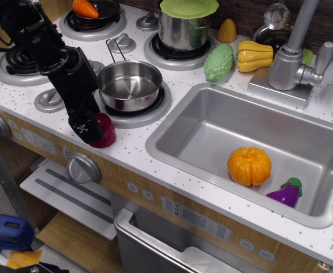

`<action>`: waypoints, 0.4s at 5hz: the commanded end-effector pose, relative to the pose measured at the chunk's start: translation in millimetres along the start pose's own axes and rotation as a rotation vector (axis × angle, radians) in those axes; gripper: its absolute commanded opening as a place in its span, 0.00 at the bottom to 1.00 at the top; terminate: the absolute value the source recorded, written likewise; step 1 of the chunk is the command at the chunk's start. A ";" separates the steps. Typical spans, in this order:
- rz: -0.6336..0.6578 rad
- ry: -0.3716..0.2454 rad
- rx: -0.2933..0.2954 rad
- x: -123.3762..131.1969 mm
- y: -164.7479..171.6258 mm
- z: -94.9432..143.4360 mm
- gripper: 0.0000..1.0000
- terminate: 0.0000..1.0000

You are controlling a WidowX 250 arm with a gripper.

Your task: Put sweet potato in pan which is on stove

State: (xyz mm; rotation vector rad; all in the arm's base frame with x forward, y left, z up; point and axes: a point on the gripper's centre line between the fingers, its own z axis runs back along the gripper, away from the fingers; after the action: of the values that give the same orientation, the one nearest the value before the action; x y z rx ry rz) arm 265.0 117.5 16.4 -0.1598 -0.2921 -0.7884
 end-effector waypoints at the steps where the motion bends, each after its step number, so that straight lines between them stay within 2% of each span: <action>1: -0.003 -0.045 0.044 -3.7 8.8 1.6 1.00 0.00; 2: -0.007 -0.058 0.071 -2.5 8.3 0.4 1.00 0.00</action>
State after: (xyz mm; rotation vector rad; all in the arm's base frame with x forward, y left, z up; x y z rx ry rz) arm 271.2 118.2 7.1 -0.1391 -0.3763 -0.7761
